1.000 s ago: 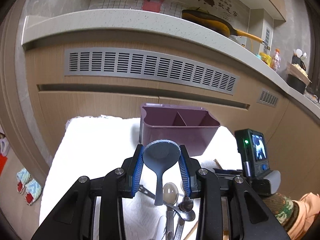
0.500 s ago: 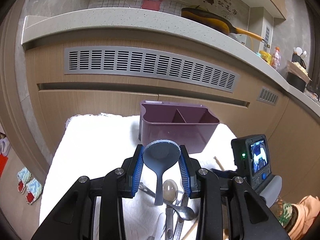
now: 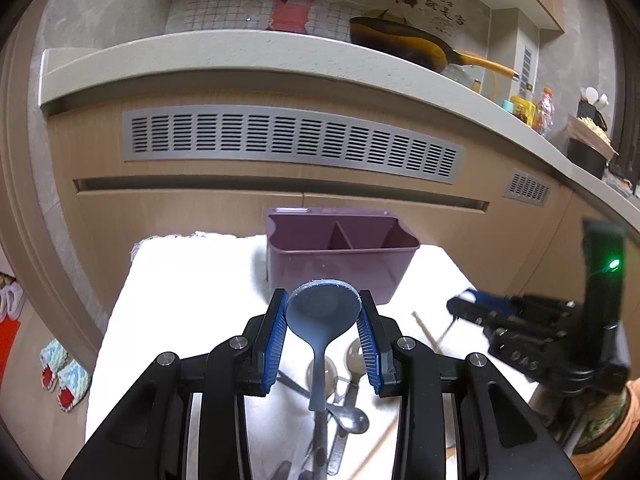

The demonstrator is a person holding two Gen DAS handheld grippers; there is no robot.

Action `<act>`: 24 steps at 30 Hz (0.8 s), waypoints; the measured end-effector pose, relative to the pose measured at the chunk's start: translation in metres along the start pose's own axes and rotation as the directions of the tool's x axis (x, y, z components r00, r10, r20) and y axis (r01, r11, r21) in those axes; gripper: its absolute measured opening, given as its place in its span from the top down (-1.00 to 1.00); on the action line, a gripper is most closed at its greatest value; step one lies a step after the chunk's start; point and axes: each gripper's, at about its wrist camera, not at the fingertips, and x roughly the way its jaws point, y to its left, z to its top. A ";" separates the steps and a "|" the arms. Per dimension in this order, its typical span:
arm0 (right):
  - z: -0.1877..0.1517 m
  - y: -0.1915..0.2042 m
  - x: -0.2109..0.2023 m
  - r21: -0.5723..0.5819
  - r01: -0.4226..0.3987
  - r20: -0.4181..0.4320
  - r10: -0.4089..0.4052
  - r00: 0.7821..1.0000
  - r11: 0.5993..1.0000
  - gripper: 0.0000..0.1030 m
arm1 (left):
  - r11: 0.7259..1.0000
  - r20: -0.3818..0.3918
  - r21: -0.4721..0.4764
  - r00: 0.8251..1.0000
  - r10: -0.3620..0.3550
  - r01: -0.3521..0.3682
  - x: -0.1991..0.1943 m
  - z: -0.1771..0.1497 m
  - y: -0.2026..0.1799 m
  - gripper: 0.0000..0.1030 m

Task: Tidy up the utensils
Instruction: 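Grasp the white plastic spoon from the table with the right gripper, then lower the blue spoon into the caddy with the left gripper while the right drops the white spoon in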

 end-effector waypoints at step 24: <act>0.162 0.005 -0.045 -0.227 0.265 0.400 -0.158 0.903 0.937 0.61 | 0.994 0.206 0.106 0.978 -0.027 0.005 0.042 0.159 -0.027 0.32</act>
